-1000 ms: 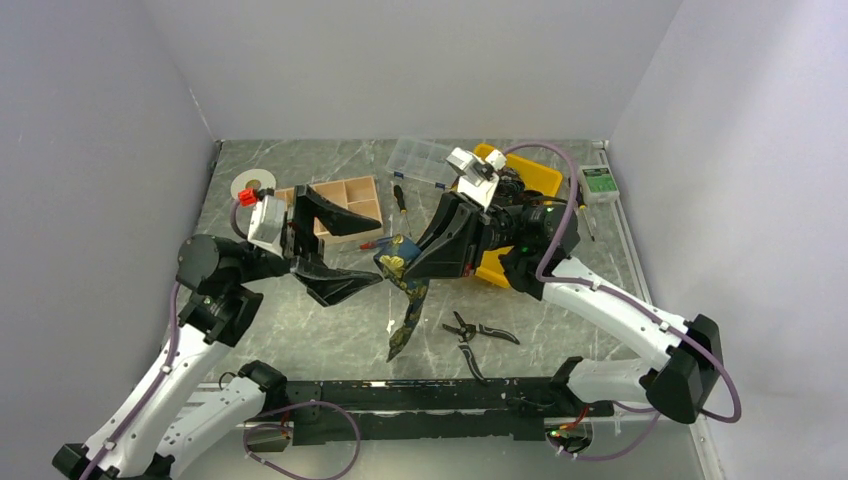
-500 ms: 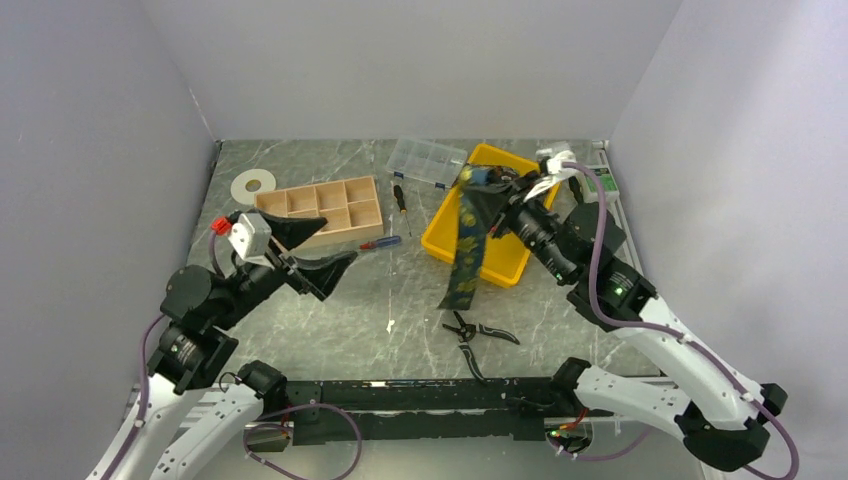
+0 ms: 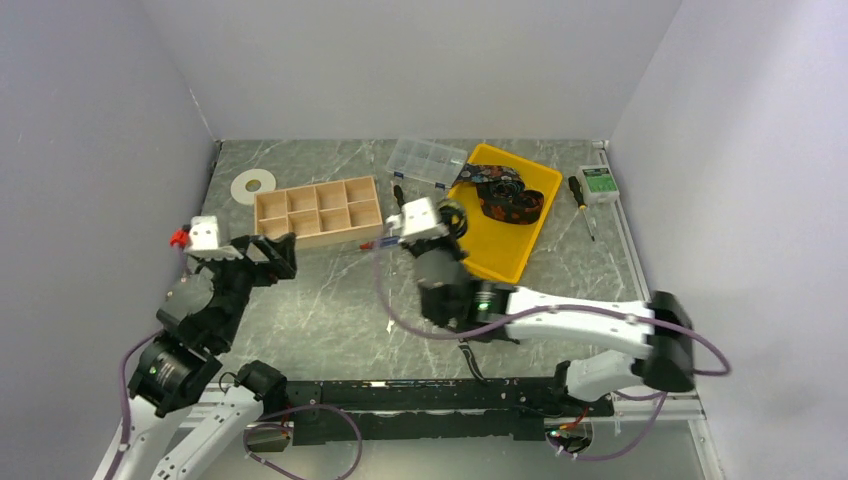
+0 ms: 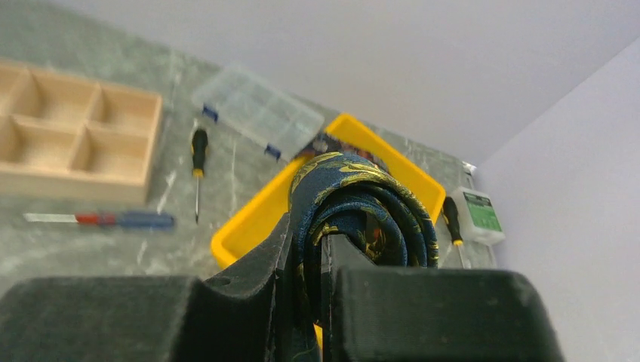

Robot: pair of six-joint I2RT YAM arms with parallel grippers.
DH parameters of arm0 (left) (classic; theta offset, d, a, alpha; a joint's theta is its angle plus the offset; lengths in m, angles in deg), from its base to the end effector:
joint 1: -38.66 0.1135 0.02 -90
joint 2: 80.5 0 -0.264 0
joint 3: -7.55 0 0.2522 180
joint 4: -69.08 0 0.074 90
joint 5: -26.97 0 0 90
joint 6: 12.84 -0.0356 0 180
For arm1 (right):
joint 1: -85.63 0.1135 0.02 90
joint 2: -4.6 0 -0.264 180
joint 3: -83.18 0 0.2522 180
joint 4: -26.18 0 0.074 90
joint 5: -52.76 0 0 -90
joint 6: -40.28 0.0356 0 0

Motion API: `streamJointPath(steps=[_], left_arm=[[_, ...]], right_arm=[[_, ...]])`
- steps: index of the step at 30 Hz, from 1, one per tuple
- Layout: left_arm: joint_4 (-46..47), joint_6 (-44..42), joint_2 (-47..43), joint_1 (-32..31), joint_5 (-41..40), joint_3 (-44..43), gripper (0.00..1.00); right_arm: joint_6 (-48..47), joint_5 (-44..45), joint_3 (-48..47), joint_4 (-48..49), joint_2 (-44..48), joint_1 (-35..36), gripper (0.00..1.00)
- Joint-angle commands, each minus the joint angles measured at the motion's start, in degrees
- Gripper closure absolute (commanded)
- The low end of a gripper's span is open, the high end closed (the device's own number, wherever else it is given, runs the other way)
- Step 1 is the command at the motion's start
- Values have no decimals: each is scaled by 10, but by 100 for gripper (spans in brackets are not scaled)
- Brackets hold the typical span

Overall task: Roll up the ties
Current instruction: Place the tie at the center of the board.

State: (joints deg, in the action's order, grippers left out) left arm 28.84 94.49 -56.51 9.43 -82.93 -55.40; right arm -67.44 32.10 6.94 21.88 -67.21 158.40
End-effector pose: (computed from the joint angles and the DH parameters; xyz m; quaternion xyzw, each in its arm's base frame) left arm 0.0778 -0.0296 0.3770 -0.0472 0.7129 -0.1587 0.6814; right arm 0.1134 0.2534 0.3840 -0.1290 0.6950 -0.0872 0.7020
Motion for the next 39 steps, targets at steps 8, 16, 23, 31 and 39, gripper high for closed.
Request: streamJointPath(steps=[8,16,23,31,39], left_arm=[[-105,73,-107,-1,-189,-18,7],[-100,60,-145,-1,-164,2,6],[-70,60,-111,-1,-73,44,6],[-90,62,265,-1,231,-53,21],[-88,-46,474,-35,368,-145,27]], right_arm=[[163,-32,-84,-69,-294,68,39],[223,-193,-83,-128,-256,102,0],[389,-352,45,-165,-89,-2,2],[472,-464,155,-140,11,-150,15],[500,-460,255,-122,70,-164,18]])
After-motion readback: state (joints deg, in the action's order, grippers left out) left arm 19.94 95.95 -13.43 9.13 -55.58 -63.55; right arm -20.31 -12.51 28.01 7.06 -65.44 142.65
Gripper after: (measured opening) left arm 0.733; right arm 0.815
